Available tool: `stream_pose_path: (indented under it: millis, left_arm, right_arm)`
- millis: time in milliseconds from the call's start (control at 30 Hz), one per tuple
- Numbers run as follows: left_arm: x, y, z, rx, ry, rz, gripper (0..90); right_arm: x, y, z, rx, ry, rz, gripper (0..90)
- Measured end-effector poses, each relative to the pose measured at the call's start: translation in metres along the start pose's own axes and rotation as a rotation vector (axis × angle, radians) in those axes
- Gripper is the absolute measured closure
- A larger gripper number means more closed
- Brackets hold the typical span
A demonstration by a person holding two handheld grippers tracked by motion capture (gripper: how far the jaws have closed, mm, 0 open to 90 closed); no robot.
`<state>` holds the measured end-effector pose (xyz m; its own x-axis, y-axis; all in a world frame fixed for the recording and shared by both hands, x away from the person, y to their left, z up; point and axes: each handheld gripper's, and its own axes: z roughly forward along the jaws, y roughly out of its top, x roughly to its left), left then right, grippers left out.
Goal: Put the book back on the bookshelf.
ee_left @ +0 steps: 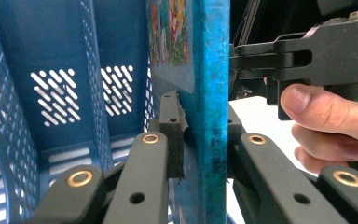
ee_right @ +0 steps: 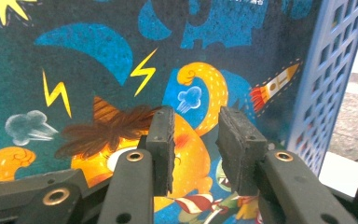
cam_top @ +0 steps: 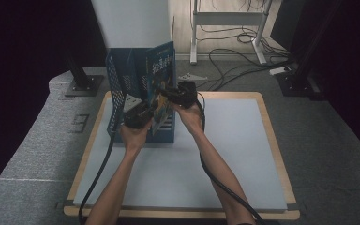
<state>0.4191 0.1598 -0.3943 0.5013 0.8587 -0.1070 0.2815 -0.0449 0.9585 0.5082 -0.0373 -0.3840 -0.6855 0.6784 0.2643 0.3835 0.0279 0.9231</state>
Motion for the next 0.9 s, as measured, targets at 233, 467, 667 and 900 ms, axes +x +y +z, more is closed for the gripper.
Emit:
stream_pose_path:
  millis: [233,467,667,900]
  left_arm:
    - [0.005,-0.003,0.0,0.017,-0.009,-0.003,78.3]
    - [0.009,-0.003,-0.005,0.087,-0.073,-0.002,70.5]
    - [0.005,-0.006,-0.009,0.145,-0.104,0.072,66.9]
    - [0.009,-0.013,-0.009,0.202,-0.117,0.09,66.5]
  right_arm:
    - [0.001,-0.003,0.002,0.005,0.015,0.02,63.9]
    - [0.007,-0.005,-0.002,0.01,0.054,0.015,52.1]
    - [0.002,-0.013,-0.007,0.008,0.08,0.047,47.1]
    - [0.003,-0.022,-0.007,0.046,0.11,0.024,44.4]
